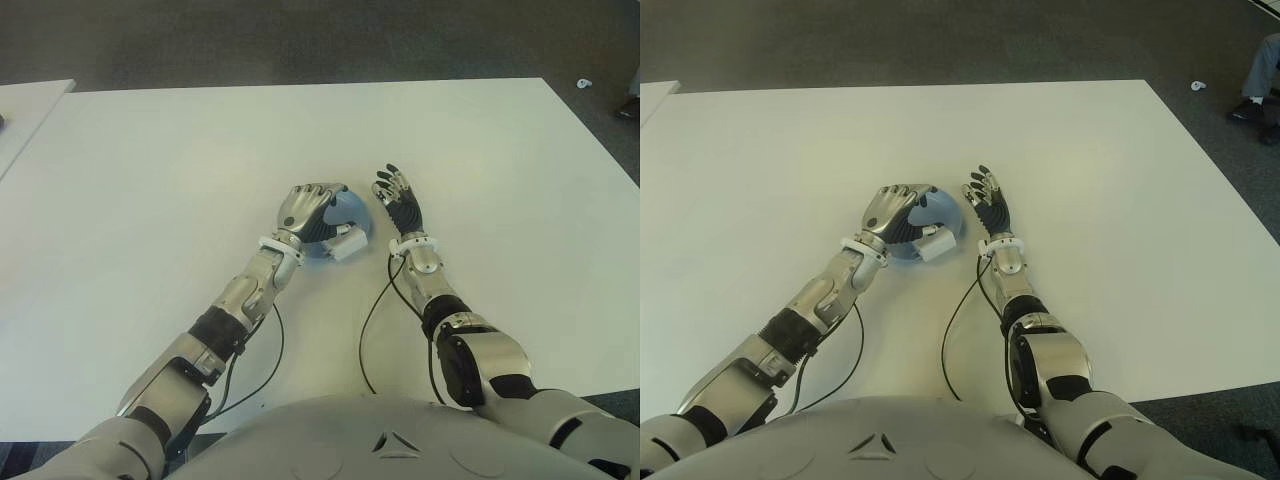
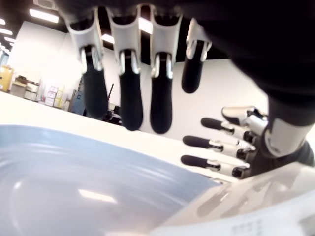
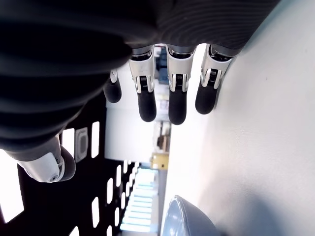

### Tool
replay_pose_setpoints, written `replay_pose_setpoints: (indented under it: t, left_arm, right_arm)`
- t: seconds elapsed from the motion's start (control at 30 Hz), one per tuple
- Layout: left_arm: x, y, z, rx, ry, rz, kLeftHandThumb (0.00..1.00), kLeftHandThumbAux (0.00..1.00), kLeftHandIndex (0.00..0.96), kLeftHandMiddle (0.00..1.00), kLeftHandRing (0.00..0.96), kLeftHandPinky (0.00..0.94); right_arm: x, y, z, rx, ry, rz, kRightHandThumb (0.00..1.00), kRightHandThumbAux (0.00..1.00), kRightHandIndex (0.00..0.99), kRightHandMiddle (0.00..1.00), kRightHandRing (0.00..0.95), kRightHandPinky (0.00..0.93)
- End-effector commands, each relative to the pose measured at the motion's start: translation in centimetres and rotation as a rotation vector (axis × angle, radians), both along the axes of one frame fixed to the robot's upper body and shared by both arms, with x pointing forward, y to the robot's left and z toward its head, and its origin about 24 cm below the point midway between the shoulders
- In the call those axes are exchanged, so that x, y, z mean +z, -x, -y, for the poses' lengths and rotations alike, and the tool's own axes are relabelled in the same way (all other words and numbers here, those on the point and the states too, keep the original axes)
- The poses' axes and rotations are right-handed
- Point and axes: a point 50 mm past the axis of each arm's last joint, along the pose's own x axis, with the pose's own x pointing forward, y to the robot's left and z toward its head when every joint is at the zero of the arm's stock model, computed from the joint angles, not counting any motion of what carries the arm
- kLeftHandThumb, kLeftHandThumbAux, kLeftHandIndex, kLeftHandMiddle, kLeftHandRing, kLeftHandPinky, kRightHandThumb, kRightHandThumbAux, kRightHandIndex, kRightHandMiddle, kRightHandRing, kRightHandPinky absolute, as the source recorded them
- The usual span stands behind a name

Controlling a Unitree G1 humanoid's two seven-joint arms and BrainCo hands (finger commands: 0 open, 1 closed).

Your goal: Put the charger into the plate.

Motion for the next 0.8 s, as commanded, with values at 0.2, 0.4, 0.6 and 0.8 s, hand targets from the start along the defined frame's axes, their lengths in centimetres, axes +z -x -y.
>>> replay_pose_setpoints:
  t: [0.2, 0.4, 0.6, 0.8]
  left_arm:
    - [3.0, -0.6, -3.6, -0.164, 0.653, -0.160, 0.278, 0.504, 0.077, 0.118, 0.104, 0.055]
    - [2.8, -1.2, -4.4, -0.158, 0.725, -0.160, 0.175, 0.477, 0.016, 0.040, 0.021, 0.005]
    - [1.6, -2.2, -6.2, -0.111, 0.819, -0.166, 0.073, 0.398, 0.001, 0.004, 0.002, 0.000]
    - [0.5, -2.4, -6.7, -0.072, 0.867, -0.166, 0.028, 0.378, 0.000, 0.000, 0.000, 0.000]
  right_arm:
    - [-6.0, 5.1, 0.9, -0.049, -0.003, -0.303, 0.000, 0.518, 0.059, 0.196, 0.188, 0.171]
    - [-6.0, 5.2, 1.0, -0.050, -0.005, -0.302, 0.000, 0.519, 0.057, 0.196, 0.191, 0.180]
    - [-6.1, 5.3, 1.1, -0.052, -0.012, -0.305, 0.000, 0.515, 0.058, 0.189, 0.187, 0.172]
    - [-6.1, 5.3, 1.2, -0.050, -0.012, -0.306, 0.000, 0.509, 0.054, 0.176, 0.172, 0.154]
